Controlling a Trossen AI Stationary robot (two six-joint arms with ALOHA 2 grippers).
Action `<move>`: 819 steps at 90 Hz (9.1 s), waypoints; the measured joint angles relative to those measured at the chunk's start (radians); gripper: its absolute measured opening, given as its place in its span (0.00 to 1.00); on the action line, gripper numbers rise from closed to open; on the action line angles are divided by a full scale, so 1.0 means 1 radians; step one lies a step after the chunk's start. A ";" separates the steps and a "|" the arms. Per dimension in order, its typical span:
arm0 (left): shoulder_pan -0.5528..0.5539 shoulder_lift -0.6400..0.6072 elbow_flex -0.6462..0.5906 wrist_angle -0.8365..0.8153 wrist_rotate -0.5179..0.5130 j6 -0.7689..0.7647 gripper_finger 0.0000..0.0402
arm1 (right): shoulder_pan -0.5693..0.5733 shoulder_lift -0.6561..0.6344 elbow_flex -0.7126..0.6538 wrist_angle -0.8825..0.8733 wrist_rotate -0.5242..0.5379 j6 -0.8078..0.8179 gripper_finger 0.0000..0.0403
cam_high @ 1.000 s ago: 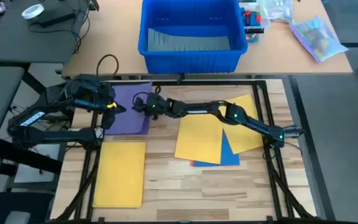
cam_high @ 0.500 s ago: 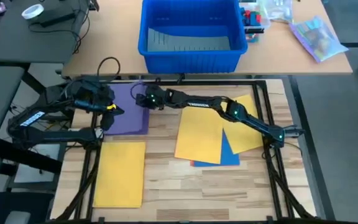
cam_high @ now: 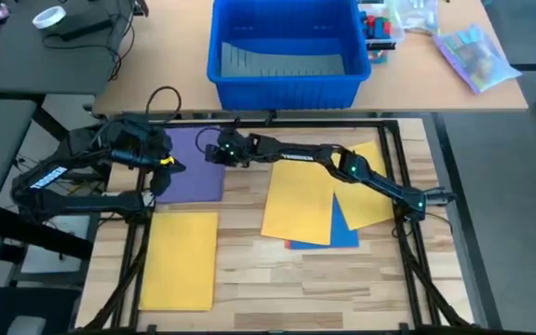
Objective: Organize paper
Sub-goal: Stack the yellow colored paper on top of the other yellow colored papers
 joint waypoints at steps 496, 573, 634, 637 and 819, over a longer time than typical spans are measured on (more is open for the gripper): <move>-0.342 1.202 -0.045 1.062 0.006 -0.002 0.00 | 0.201 -1.071 -1.641 0.198 0.150 0.058 0.44; -0.328 0.758 -0.045 0.705 -0.072 -0.066 0.00 | 0.268 -1.250 -1.627 0.184 0.109 -0.077 0.00; -0.552 -0.016 -0.043 0.307 -0.186 -0.640 0.00 | 0.577 -0.839 -1.025 0.412 0.315 0.201 0.00; -0.552 -0.029 -0.043 0.346 -0.207 -0.634 0.00 | 0.582 -0.788 -0.987 0.433 0.323 0.220 0.00; -0.552 -0.050 -0.043 0.344 -0.219 -0.522 0.00 | 0.494 0.112 -0.010 0.327 0.065 0.344 0.33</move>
